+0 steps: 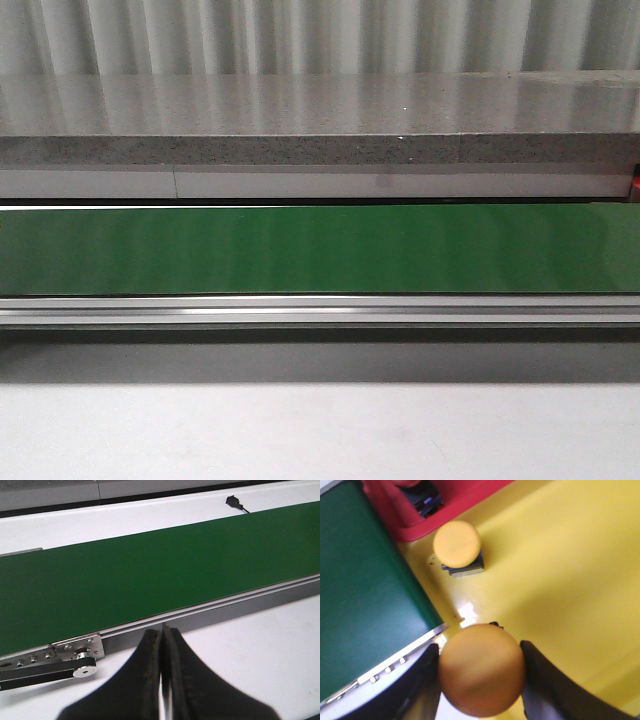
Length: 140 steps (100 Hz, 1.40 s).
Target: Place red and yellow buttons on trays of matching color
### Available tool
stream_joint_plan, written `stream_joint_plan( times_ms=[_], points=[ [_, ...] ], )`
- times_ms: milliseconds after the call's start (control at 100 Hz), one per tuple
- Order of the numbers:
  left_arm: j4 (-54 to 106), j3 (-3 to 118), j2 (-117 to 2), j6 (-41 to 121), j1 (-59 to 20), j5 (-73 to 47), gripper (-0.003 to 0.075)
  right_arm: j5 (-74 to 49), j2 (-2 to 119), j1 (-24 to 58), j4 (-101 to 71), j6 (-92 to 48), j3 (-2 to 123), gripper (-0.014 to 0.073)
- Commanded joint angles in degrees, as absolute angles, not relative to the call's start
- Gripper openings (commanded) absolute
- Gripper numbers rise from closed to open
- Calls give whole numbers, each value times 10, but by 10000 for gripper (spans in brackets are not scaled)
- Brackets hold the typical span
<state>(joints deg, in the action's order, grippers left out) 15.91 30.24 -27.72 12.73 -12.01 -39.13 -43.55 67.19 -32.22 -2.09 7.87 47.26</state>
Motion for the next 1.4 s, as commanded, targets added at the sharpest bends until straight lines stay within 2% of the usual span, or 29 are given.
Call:
stream_joint_plan(
  times_ms=[0,790,840,880,1010,1080,1210,1390],
  points=[
    [174,317,-281,129,-126,-356,-20,-371,659,-341,-14,88,469,6],
    [174,317,-281,129,-126,-356,-20,-247,819,-342,-67,93,440,13],
    [174,317,-281,129,-126,-356,-20,-249,823,-342,-68,93,440,48],
    [174,317,-281,129,-126,-356,-20,-251,823,-342,-68,93,440,109],
    [174,317,-281,129,-126,-356,-20,-249,822,-342,-68,93,440,416],
    [174,317,-281,129,-126,-356,-20,-248,821,-342,-68,93,440,525],
    [174,317,-281,129,-126,-356,-20,-249,820,-342,-68,93,440,536],
    [174,317,-281,129,-126,-356,-20,-252,786,-342,-68,85,440,482]
  ],
)
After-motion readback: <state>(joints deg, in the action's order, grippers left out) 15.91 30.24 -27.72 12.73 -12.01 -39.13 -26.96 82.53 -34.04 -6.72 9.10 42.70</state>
